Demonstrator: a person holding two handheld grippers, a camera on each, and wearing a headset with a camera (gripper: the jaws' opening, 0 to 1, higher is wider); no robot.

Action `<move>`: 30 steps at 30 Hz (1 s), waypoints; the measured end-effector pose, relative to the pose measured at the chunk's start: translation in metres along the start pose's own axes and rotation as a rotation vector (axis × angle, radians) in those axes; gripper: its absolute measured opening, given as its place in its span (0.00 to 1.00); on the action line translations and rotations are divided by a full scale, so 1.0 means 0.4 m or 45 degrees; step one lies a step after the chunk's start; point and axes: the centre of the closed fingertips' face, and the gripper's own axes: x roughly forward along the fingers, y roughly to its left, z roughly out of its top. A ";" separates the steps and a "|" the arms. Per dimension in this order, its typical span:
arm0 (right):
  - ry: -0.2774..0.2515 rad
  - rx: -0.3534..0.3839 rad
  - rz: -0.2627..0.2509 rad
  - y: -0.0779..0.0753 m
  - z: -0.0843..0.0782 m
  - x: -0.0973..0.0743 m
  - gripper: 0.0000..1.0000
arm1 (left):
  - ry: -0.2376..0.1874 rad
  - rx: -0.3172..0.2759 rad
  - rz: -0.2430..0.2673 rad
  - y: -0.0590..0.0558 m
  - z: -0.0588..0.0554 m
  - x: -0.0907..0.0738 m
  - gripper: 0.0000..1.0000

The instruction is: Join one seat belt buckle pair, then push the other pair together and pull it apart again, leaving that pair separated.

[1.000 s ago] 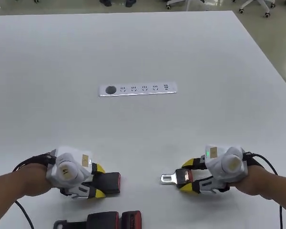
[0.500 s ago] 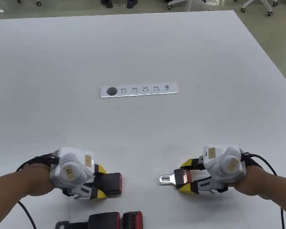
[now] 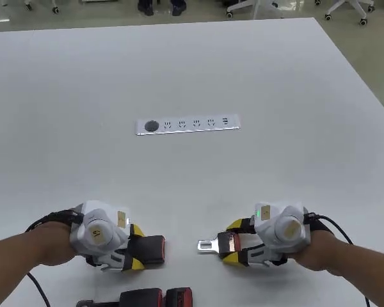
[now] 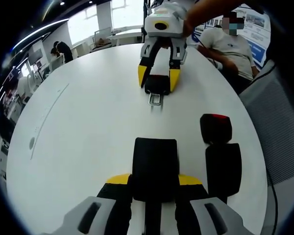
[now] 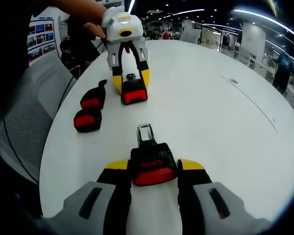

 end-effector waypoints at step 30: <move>-0.028 -0.026 0.021 0.041 0.117 0.084 0.35 | 0.006 0.019 -0.014 -0.001 0.005 0.001 0.34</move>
